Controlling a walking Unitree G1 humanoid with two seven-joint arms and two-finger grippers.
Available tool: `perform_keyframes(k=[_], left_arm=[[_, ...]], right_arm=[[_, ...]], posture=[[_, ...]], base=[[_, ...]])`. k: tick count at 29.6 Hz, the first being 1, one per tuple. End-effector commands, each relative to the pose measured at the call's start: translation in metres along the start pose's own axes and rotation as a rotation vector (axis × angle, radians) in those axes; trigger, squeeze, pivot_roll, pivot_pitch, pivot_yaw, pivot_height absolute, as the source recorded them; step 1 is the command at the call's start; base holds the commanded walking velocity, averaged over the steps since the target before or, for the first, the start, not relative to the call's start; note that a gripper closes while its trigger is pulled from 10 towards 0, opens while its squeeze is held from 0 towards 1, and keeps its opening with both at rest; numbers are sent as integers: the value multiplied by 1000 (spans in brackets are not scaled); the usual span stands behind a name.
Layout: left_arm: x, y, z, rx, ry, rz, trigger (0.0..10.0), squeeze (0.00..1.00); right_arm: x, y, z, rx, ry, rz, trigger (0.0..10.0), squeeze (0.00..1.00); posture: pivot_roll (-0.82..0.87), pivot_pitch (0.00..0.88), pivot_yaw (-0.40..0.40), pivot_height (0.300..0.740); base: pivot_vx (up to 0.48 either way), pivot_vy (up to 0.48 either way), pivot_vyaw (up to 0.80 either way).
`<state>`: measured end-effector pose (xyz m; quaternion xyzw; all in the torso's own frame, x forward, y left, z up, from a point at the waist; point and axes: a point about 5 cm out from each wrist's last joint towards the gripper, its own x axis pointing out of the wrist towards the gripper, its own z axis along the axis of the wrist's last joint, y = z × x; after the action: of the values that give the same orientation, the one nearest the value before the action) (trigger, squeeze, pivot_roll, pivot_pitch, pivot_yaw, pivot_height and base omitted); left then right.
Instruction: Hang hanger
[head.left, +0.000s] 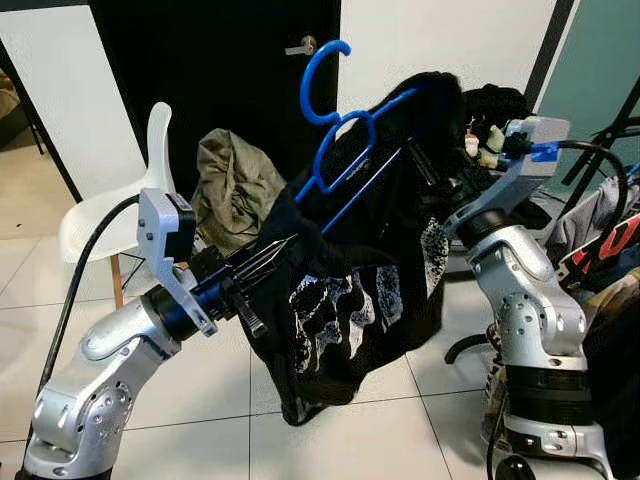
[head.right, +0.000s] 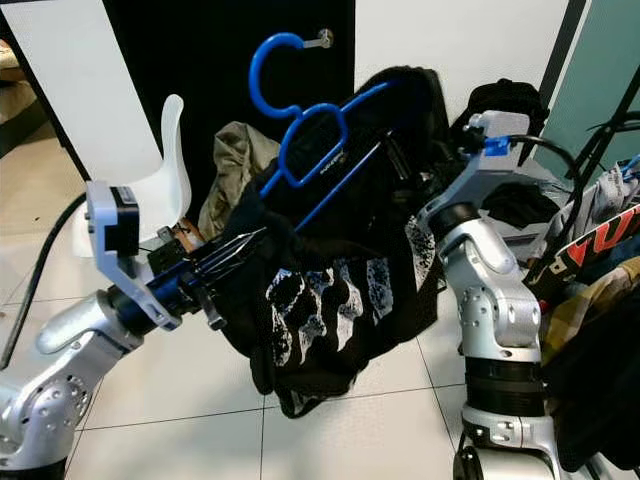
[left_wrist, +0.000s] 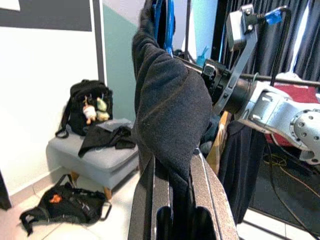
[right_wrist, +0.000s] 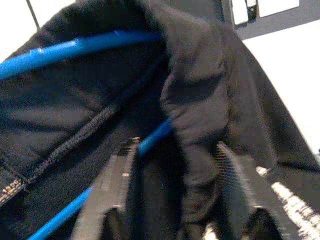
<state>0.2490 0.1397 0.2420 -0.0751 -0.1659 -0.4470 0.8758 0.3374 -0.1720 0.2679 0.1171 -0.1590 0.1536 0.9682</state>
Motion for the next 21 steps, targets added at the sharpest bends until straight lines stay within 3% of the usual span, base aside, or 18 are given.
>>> perform_keyframes(k=[1, 7, 13, 15, 16, 18, 19, 20, 21], left_arm=[[3, -5, 19, 56, -66, -35, 10000, 0], [2, -4, 22, 65, -65, -39, 10000, 0], [-7, 2, 23, 79, -30, -28, 10000, 0], [-18, 5, 18, 86, 44, -33, 10000, 0], [-18, 5, 18, 86, 44, -33, 10000, 0], [-36, 8, 1, 115, 217, -48, 10000, 0], [-36, 8, 1, 115, 217, -48, 10000, 0], [-50, 4, -15, 115, 362, -87, 10000, 0], [-50, 4, -15, 115, 362, -87, 10000, 0]], right_arm=[[2, -2, -4, -19, 33, -22, 0, 0], [1, -5, -6, -10, 39, -35, 0, 0], [0, -5, 5, 126, -58, -15, 0, 0], [0, -7, 19, 223, -145, 4, 0, 0], [0, -7, 19, 223, -145, 4, 0, 0], [-2, -12, 38, 316, -247, 21, 0, 0], [-2, -12, 38, 316, -247, 21, 0, 0], [-2, -21, 52, 364, -306, 16, 0, 0], [-2, -21, 52, 364, -306, 16, 0, 0]], posture=[[-14, 0, -24, 740], [-14, 0, -25, 740], [-12, 0, -26, 740], [-12, 0, -26, 740], [-12, 0, -26, 740], [-15, 0, -23, 740], [-15, 0, -23, 740], [-19, 0, -24, 740], [-19, 0, -24, 740]], base=[[0, 0, 0], [0, 0, 0], [0, 0, 0], [0, 0, 0], [0, 0, 0], [0, 0, 0], [0, 0, 0], [0, 0, 0], [0, 0, 0]])
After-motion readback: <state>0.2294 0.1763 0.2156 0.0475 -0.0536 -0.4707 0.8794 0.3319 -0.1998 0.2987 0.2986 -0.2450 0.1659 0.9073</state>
